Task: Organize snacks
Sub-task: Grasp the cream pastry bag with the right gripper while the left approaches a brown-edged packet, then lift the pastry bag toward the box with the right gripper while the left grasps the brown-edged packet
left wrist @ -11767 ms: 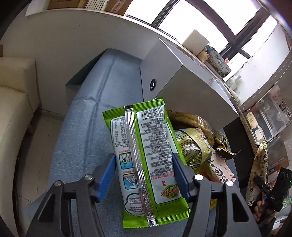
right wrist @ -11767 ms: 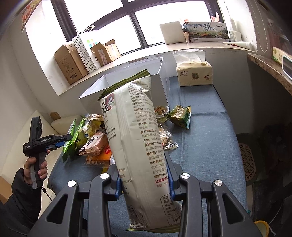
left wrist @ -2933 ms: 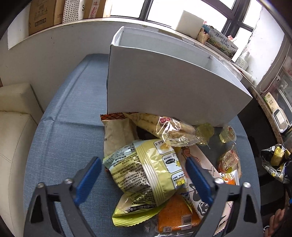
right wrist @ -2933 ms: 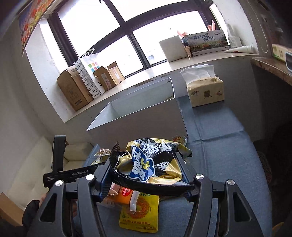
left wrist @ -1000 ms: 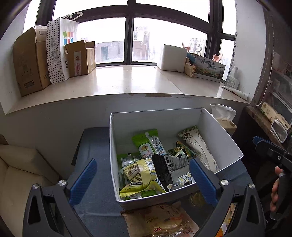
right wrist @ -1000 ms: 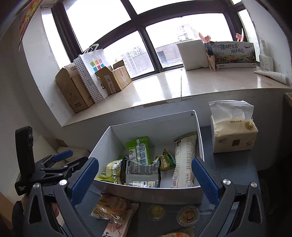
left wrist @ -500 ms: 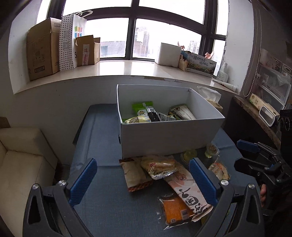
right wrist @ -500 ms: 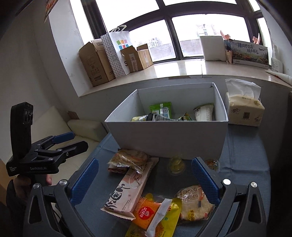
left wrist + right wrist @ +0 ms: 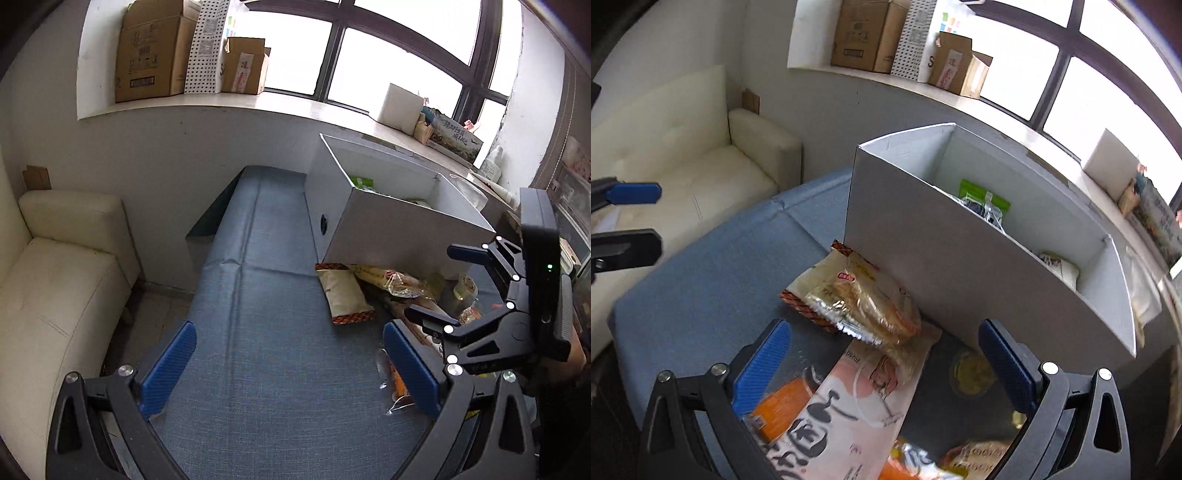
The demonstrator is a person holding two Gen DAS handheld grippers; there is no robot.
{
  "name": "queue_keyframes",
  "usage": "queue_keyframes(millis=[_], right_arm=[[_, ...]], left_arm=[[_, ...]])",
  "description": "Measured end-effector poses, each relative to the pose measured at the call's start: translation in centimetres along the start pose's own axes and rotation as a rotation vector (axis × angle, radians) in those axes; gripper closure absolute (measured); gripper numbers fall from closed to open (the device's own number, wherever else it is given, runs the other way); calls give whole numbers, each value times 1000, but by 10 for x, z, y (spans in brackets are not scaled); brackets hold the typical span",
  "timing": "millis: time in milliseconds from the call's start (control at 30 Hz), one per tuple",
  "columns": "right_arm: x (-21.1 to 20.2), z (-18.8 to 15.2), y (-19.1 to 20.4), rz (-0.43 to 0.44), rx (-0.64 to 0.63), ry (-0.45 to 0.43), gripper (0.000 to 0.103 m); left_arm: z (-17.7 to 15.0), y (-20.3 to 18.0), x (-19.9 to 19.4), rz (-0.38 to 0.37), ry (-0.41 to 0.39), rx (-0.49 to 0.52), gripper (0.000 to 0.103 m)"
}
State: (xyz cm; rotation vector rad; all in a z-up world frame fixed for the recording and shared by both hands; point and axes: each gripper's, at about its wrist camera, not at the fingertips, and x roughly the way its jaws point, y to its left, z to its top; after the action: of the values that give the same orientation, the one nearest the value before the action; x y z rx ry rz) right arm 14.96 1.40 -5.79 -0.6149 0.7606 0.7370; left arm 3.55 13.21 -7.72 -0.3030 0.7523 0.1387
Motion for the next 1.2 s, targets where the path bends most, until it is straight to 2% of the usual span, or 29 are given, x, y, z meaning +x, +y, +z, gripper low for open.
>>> queue_keyframes(millis=[67,167,200,267,300,333,400,433,633,767,900,1000,1200], right_arm=[[16,7,4,-7,-70,42,0],[36,14,4,32,-99,102,0],[39,16,4,35,-103,101,3],[44,19,0,64,-81,113,28],[48,19,-3,72,-59,131,61],[51,18,-6,49,-44,148,72],[46,14,-9,30,-31,130,75],[41,12,-12,34,-17,114,81],[-14,-5,-42,129,158,-27,85],[-51,-22,-65,152,303,-115,85],[-89,-51,-79,152,432,-204,85],[-112,-78,-86,161,532,-240,85],[-137,-122,-96,139,659,-276,85]], left_arm=[[-1,7,2,1,6,-17,0],[-3,13,6,7,16,-30,0],[-3,14,7,8,19,-35,0],[-4,14,9,9,25,-35,0],[-4,13,10,10,28,-36,0],[-5,13,11,10,31,-36,0],[-6,12,12,4,32,-28,0],[-6,11,13,6,34,-24,0],[3,-10,29,-24,58,8,0],[17,-40,53,-13,101,53,0],[29,-69,85,35,137,102,0],[39,-86,109,72,143,146,0],[45,-92,152,134,203,122,1]])
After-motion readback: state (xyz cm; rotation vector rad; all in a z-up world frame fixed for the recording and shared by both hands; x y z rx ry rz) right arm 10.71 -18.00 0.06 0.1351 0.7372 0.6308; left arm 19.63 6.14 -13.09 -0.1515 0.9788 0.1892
